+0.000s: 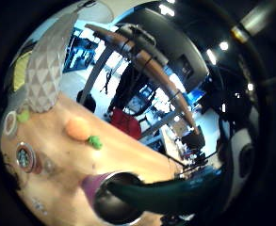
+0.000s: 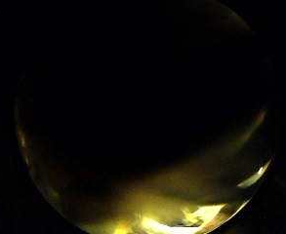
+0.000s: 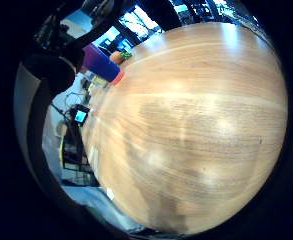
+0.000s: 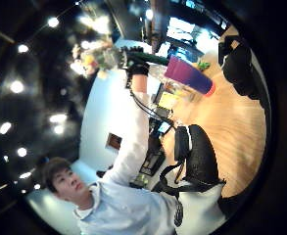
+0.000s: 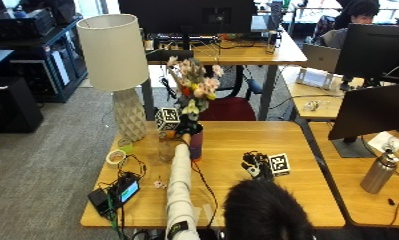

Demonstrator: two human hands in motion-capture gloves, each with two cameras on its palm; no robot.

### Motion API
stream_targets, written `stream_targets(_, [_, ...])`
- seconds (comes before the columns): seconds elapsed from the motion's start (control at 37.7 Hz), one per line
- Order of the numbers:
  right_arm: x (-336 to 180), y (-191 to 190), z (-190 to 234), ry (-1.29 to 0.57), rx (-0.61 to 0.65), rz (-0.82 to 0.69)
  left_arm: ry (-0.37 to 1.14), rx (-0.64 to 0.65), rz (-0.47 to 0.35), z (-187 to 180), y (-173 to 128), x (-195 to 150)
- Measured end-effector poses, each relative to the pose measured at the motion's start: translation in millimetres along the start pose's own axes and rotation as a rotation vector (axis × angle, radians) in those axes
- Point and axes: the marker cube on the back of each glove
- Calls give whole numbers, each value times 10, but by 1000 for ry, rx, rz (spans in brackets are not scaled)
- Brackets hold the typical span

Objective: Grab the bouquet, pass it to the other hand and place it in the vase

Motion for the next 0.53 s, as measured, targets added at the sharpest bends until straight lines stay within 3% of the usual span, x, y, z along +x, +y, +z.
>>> stream_targets(0.05, [27,9,-40,41,10,-9,-71,-164,-53,-36,246,-220])
stream_targets(0.19, [133,86,-128,101,30,46,-147,-319,100,-194,751,-641])
stream_targets(0.34, [235,142,-145,47,32,54,-53,-288,138,-260,914,-511])
stream_targets(0.45, [329,126,-129,14,44,53,-369,-252,5,-260,910,-508])
stream_targets(0.53, [365,128,-92,-35,41,90,-453,-269,-4,-166,905,-467])
